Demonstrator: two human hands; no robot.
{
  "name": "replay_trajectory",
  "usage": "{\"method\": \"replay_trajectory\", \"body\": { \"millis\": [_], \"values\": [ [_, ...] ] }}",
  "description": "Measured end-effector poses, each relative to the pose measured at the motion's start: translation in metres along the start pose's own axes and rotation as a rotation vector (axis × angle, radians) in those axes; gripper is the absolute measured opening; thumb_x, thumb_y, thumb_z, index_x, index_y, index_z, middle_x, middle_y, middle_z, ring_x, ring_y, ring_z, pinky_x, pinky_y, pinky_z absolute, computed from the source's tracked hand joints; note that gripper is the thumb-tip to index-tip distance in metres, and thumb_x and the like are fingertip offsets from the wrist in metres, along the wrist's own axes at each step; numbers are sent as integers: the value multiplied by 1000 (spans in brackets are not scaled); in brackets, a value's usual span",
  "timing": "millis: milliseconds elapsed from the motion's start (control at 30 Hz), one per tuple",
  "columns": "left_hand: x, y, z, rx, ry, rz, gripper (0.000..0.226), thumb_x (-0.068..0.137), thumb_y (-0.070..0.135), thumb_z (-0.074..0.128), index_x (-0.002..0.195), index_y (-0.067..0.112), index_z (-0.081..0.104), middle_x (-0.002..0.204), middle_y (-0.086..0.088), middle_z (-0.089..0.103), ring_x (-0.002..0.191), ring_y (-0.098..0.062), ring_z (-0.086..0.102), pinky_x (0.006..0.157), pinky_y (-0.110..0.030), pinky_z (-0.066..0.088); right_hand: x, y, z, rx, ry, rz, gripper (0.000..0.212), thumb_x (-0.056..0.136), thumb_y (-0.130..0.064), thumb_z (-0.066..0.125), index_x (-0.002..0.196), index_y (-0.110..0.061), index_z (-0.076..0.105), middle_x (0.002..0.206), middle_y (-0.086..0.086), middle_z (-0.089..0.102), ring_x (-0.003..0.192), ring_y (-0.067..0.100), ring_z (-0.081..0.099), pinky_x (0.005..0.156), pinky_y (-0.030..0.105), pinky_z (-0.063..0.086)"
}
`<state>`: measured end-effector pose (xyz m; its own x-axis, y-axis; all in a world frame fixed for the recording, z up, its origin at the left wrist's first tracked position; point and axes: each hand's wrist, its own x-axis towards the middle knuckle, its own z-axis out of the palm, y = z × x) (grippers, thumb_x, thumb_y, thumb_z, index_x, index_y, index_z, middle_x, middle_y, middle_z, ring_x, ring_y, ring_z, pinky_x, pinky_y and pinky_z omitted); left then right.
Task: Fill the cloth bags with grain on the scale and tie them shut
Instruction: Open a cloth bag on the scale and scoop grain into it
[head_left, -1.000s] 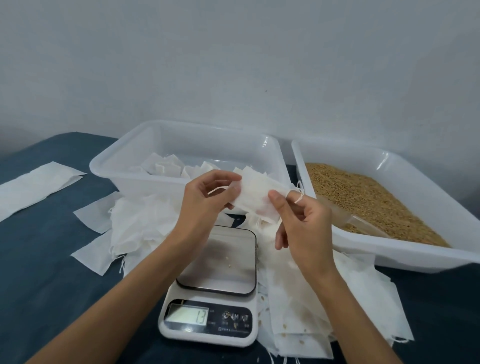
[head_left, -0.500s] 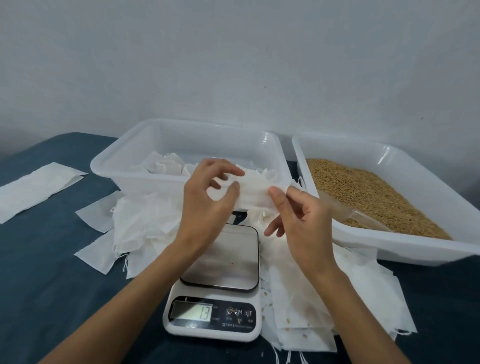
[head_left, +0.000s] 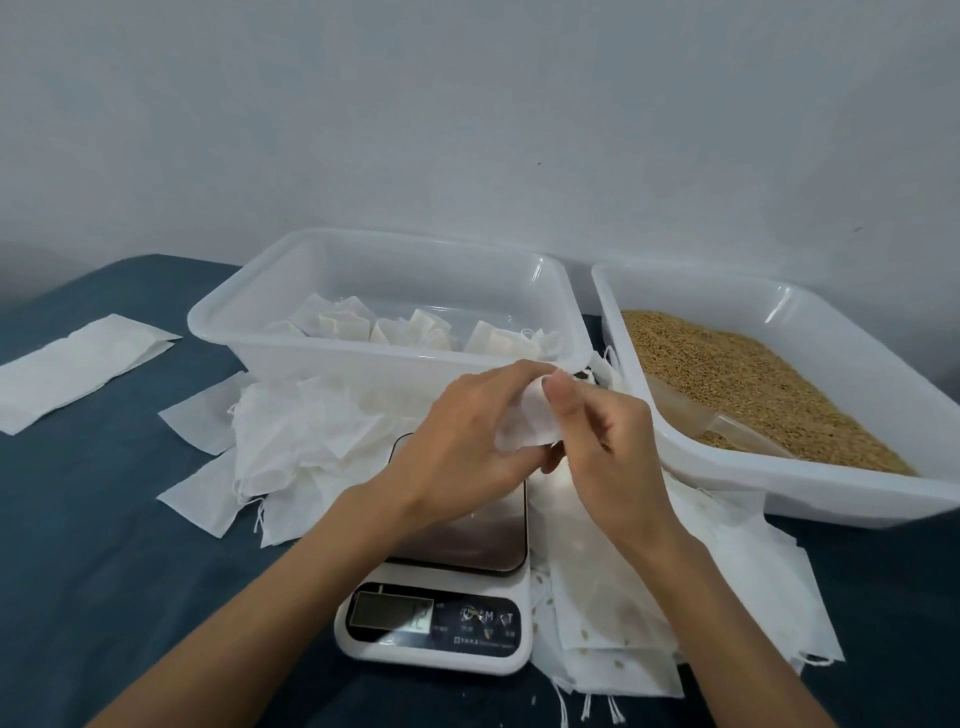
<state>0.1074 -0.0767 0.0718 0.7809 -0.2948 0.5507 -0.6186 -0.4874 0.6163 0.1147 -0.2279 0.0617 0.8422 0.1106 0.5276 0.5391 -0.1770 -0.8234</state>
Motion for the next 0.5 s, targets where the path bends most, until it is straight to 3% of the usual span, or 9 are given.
{"method": "replay_trajectory", "body": {
  "millis": [67,133,200,333,400,500],
  "values": [
    [0,-1,1,-46,0,-38,42,85,4,73,125,9,65,110,0,74,102,-20,69,91,-43,52,-1,-4,-2,83,38,41,66,92,-73,42,91,-16,77,80,-1,74,62,22,70,48,36,55],
    [0,0,2,-148,16,-112,34,89,10,74,121,12,64,110,-2,75,105,-23,70,93,-46,52,1,-9,-6,110,74,-4,70,94,-72,36,96,-15,76,92,-1,78,66,23,74,46,34,54],
    [-1,3,1,-257,49,-195,30,88,19,69,117,17,64,105,1,74,103,-25,69,93,-49,53,2,-16,-13,85,139,-95,67,101,-64,30,97,-13,74,88,2,78,59,24,73,47,33,53],
    [-8,0,-3,-542,29,-294,24,87,11,72,109,14,64,100,-2,74,100,-29,68,92,-51,54,8,-26,-55,-3,333,-172,47,107,-48,39,99,-16,72,79,3,76,53,23,70,48,27,54],
    [-11,-4,-4,-602,17,-320,21,89,6,76,106,8,64,99,-9,73,95,-31,67,88,-52,54,14,-22,-89,-165,343,-115,29,104,-44,52,98,-25,73,79,0,76,56,20,70,53,26,56],
    [-12,-9,-4,-615,12,-360,22,87,8,80,102,7,64,96,-7,73,89,-19,66,83,-41,52,31,-1,-146,-646,147,161,11,92,-44,68,99,-37,71,88,-9,75,74,7,70,65,25,56]
  ]
}}
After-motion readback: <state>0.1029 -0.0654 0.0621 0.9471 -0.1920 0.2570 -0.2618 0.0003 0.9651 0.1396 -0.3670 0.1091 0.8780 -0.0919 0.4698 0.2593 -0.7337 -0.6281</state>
